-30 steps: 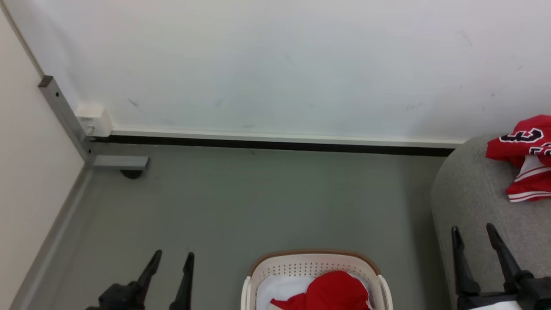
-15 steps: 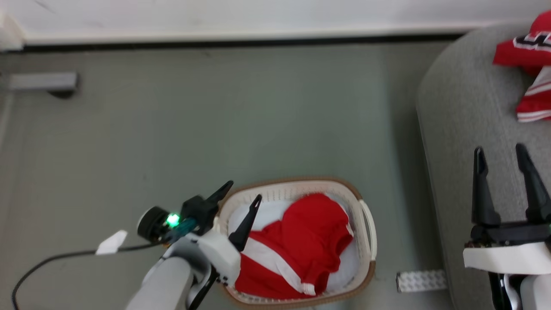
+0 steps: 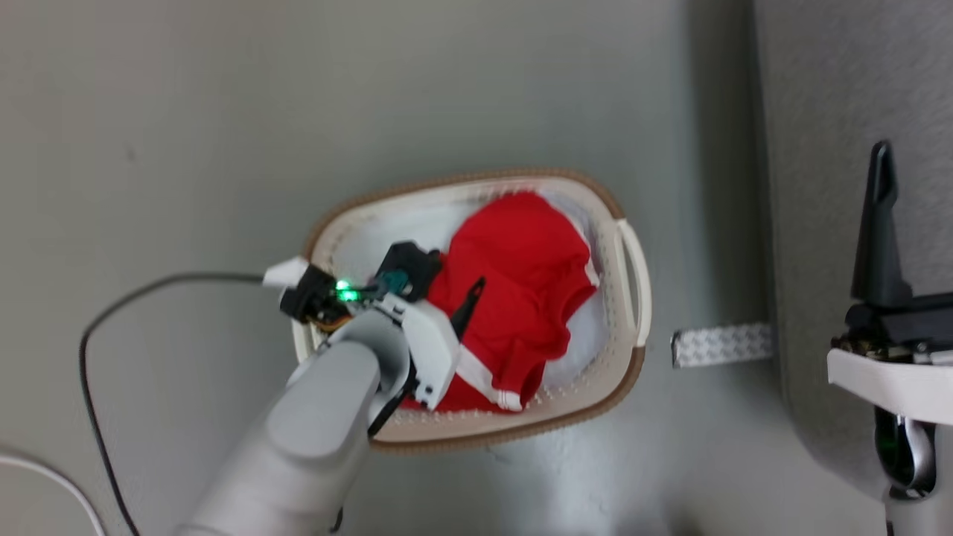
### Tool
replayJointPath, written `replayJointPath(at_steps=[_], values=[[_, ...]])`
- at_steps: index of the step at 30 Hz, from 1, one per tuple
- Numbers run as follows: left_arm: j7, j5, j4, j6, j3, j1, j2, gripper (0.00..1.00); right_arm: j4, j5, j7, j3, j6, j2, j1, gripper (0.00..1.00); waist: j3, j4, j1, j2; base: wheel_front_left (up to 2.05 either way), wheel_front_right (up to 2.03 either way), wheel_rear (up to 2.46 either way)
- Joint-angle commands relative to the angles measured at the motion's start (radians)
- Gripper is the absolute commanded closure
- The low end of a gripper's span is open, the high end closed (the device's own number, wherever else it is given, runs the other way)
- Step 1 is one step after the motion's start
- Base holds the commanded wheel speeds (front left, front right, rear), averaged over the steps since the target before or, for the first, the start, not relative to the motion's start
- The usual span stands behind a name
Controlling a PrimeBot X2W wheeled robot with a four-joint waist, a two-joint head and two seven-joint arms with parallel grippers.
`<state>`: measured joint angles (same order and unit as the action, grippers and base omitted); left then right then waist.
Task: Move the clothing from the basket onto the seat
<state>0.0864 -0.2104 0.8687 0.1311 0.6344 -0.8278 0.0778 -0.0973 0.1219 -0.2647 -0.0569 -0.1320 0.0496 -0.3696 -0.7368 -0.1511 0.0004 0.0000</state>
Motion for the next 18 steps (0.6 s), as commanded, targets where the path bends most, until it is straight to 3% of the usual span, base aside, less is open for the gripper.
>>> replayJointPath(at_steps=[1, 10, 18], values=[[-0.009, -0.013, 0.02, -0.002, 0.013, -0.035, -0.003, 0.0, -0.012, -0.006, 0.001, -0.003, 0.003, 0.001, -0.024, 0.0, -0.113, -0.009, -0.0004, 0.0, 0.0, 0.0, 0.0], [-0.065, -0.069, 0.149, -0.015, 0.037, -0.173, -0.024, 0.0, -0.065, -0.002, 0.001, 0.024, 0.003, 0.002, -0.069, 0.0, -0.216, -0.02, -0.0004, 0.0, 0.0, 0.0, 0.0], [-0.07, -0.155, 0.182, -0.015, 0.059, -0.23, -0.025, 0.0, -0.084, 0.021, 0.001, 0.039, 0.003, 0.001, -0.063, 0.0, -0.261, -0.048, -0.0004, 0.0, 0.0, 0.0, 0.0]])
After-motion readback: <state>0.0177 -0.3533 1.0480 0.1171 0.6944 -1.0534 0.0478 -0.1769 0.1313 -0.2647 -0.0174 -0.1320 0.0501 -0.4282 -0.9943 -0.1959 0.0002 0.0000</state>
